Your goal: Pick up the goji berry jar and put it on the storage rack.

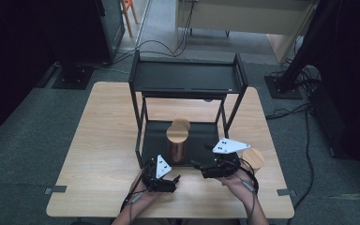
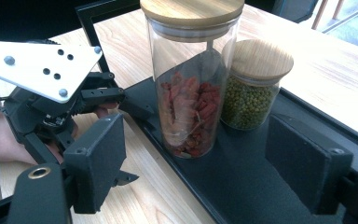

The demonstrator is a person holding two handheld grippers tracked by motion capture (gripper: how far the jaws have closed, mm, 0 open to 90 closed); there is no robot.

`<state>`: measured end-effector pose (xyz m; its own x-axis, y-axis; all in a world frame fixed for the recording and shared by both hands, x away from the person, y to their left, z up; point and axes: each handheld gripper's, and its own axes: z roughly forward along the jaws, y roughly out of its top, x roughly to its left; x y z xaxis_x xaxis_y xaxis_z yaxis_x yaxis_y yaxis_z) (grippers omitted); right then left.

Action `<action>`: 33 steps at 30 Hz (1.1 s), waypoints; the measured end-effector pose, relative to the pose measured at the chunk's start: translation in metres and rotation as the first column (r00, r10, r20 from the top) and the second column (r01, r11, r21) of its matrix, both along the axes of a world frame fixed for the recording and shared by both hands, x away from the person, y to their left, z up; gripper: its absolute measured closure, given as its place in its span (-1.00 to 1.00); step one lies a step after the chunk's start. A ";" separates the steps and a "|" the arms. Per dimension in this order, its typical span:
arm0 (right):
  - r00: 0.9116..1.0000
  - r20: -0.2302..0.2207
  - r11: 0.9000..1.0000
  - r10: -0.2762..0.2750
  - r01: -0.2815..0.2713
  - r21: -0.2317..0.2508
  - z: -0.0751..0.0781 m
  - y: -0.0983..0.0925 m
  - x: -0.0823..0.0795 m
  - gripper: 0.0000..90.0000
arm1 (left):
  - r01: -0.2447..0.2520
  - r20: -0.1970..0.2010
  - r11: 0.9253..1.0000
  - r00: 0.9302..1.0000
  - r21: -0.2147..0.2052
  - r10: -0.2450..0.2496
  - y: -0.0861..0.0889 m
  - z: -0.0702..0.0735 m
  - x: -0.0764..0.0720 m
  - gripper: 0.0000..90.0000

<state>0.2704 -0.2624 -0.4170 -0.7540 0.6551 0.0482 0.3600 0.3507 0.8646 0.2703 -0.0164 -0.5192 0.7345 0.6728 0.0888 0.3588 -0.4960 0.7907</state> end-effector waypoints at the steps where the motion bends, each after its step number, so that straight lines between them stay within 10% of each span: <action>1: 1.000 0.000 1.000 -0.001 0.001 -0.002 0.000 0.000 0.000 -0.55 | 0.000 0.001 1.000 1.000 0.000 0.000 0.000 0.000 0.000 -0.72; 33: 1.000 0.008 1.000 -0.006 0.007 -0.004 0.018 -0.024 -0.009 -0.55 | 0.000 0.000 1.000 1.000 -0.003 0.000 0.000 0.000 0.000 -0.72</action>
<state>0.2612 -0.2862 -0.3990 -0.7501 0.6602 0.0397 0.3555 0.3518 0.8659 0.2704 -0.0163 -0.5192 0.7345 0.6731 0.0865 0.3591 -0.4937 0.7920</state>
